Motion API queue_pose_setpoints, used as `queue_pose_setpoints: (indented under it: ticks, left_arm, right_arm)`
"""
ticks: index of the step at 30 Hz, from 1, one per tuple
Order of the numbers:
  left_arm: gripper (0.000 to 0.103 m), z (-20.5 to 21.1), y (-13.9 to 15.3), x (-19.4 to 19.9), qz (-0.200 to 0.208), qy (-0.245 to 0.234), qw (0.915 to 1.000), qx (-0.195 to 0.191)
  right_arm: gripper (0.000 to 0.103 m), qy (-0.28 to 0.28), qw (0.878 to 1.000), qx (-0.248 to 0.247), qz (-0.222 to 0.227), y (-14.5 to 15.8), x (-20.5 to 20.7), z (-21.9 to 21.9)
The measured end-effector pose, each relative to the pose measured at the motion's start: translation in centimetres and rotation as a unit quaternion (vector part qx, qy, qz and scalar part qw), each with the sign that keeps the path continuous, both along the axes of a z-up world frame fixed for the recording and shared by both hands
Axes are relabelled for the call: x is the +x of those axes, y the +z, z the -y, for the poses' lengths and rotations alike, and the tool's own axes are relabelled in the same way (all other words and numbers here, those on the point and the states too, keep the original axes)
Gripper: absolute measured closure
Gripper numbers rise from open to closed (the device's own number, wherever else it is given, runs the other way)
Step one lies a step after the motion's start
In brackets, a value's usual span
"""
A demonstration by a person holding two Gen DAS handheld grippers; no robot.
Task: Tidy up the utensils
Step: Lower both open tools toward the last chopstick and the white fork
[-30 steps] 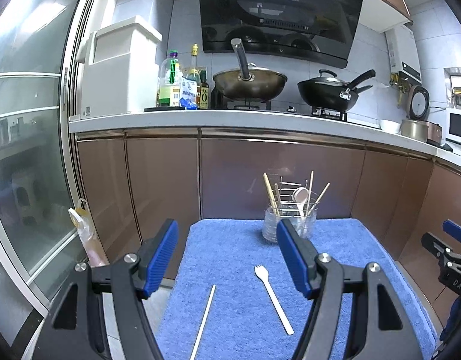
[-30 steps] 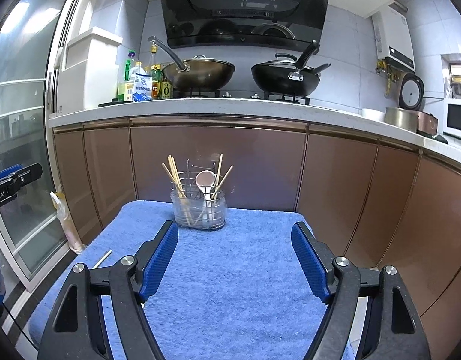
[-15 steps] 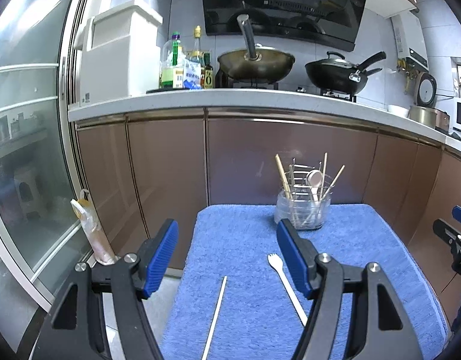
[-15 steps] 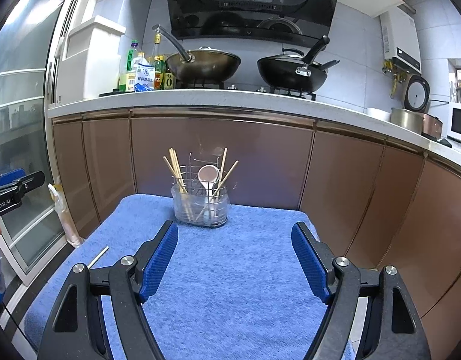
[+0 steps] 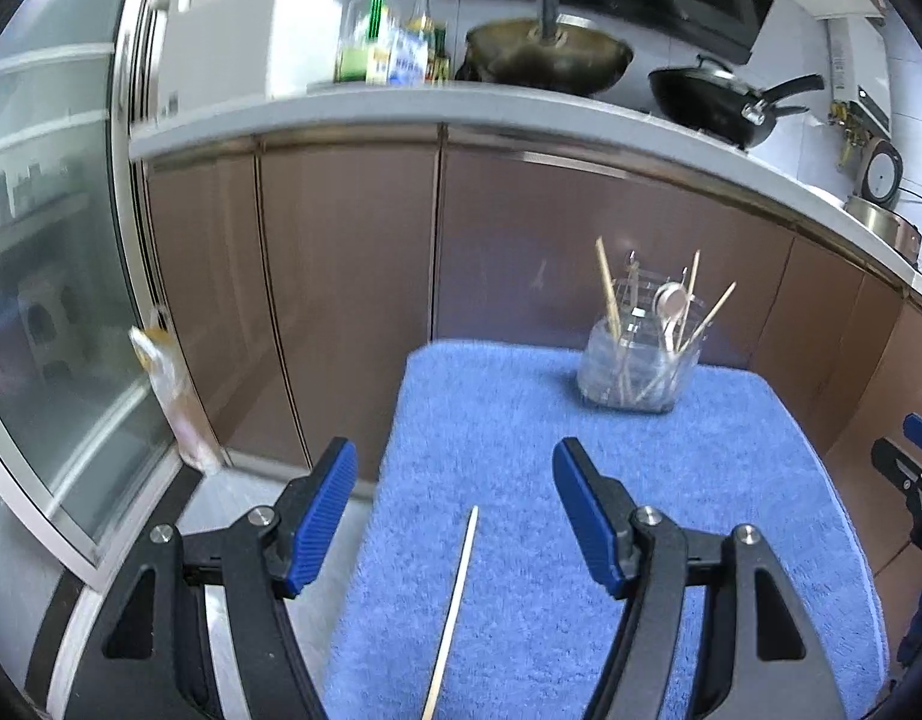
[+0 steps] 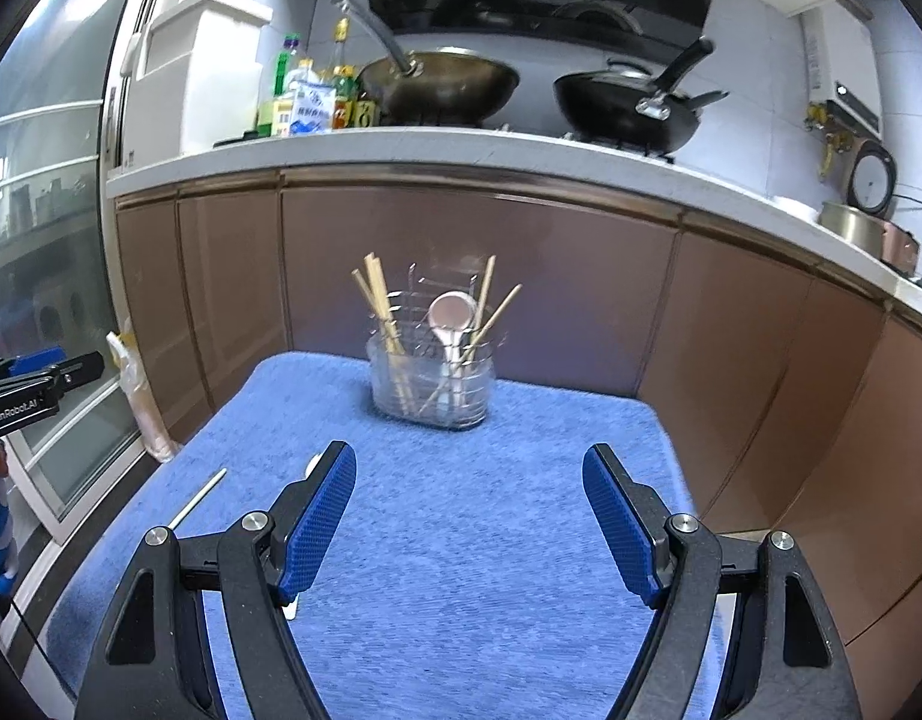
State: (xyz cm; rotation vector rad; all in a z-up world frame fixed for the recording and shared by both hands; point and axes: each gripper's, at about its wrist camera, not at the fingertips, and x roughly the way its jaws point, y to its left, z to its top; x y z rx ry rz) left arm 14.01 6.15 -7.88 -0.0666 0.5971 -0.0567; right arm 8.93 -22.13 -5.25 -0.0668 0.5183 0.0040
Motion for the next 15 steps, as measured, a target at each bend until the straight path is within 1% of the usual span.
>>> queue_pose_setpoints:
  ticks: [2,5,8,10,12,15]
  left_arm:
    - [0.037,-0.7,-0.8,0.9,-0.025,-0.006,0.9996,-0.009]
    - [0.037,-1.6,-2.1,2.4,-0.064,-0.008,0.9978,-0.009]
    - [0.037,-1.9,-3.7,4.0,-0.113,-0.029,0.9930,-0.016]
    - [0.037,-1.7,-4.9,5.0,-0.143,-0.049,0.9884,-0.019]
    - [0.038,-1.3,-5.9,5.8,-0.161,-0.066,0.9846,-0.017]
    - [0.038,-0.8,-7.3,6.5,-0.180,-0.085,0.9799,-0.006]
  right_arm:
    - [0.026,0.010,1.000,-0.001,-0.012,-0.4,0.7,-0.4]
    - [0.026,0.027,0.999,0.005,-0.035,-1.0,2.0,-0.9]
    - [0.027,0.054,0.996,0.023,-0.072,-2.1,4.0,-1.5]
    - [0.031,0.070,0.992,0.033,-0.099,-3.1,5.5,-2.0]
    - [0.038,0.088,0.987,0.045,-0.130,-4.3,7.2,-2.6]
    - [0.043,0.113,0.977,0.051,-0.172,-6.0,9.3,-4.0]
